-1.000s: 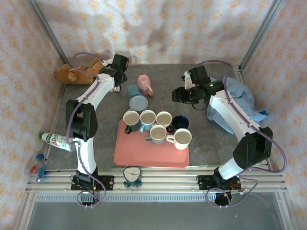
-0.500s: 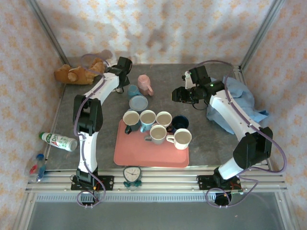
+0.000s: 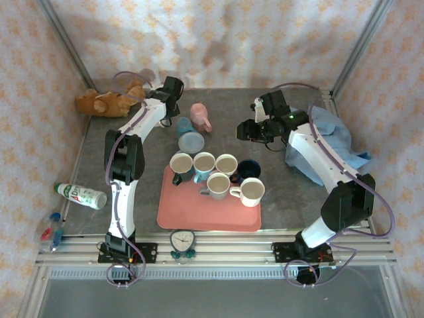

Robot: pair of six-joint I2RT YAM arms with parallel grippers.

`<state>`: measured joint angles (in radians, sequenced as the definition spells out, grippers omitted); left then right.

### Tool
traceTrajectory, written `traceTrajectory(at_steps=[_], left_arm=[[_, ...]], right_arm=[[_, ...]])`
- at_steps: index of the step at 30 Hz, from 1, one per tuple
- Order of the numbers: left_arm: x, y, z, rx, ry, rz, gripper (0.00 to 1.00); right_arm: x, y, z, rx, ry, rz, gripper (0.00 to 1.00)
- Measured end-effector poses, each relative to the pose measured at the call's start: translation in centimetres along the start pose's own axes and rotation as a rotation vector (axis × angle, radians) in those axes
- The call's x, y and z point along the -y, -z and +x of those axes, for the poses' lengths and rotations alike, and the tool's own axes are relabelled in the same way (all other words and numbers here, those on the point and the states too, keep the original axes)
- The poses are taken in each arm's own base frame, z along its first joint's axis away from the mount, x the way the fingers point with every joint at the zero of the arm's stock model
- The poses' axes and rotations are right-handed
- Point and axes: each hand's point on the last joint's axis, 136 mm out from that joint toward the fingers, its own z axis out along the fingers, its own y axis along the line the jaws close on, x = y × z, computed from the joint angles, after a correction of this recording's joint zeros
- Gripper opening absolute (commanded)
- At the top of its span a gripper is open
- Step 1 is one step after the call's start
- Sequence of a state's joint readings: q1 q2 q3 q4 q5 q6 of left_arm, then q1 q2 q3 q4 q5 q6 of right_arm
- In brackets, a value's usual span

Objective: Turn the mug right side up

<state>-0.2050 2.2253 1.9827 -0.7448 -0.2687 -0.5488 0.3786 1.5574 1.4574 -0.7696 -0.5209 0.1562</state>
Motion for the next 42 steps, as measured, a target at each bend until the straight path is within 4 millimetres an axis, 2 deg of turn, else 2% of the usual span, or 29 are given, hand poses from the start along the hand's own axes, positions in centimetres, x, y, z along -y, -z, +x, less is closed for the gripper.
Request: traceTrajectory(at_steps=[11, 18, 23, 26, 35, 42], left_arm=[[-0.9, -2.1, 1.2, -0.041, -0.013, -0.045, 0.38], [-0.7, -2.4, 0.6, -0.034, -0.008, -0.042, 0.31], [-1.2, -2.8, 0.1, -0.031, -0.023, -0.061, 0.27], [-1.5, -3.2, -0.2, -0.028, -0.019, -0.072, 0.22], [-1.6, -3.3, -0.4, -0.030, -0.024, -0.070, 0.00], [-1.9, -2.1, 0.2, -0.062, -0.012, -0.025, 0.00]], right_arm=[[0.0, -0.1, 0.0, -0.001, -0.001, 0.001, 0.53], [0.0, 0.0, 0.0, 0.000, 0.000, 0.000, 0.53], [-0.1, 0.1, -0.2, 0.005, 0.001, -0.002, 0.53], [-0.2, 0.2, -0.4, 0.010, 0.003, -0.004, 0.53], [-0.3, 0.3, -0.4, 0.012, 0.004, -0.004, 0.53], [-0.3, 0.3, -0.4, 0.012, -0.001, -0.005, 0.52]])
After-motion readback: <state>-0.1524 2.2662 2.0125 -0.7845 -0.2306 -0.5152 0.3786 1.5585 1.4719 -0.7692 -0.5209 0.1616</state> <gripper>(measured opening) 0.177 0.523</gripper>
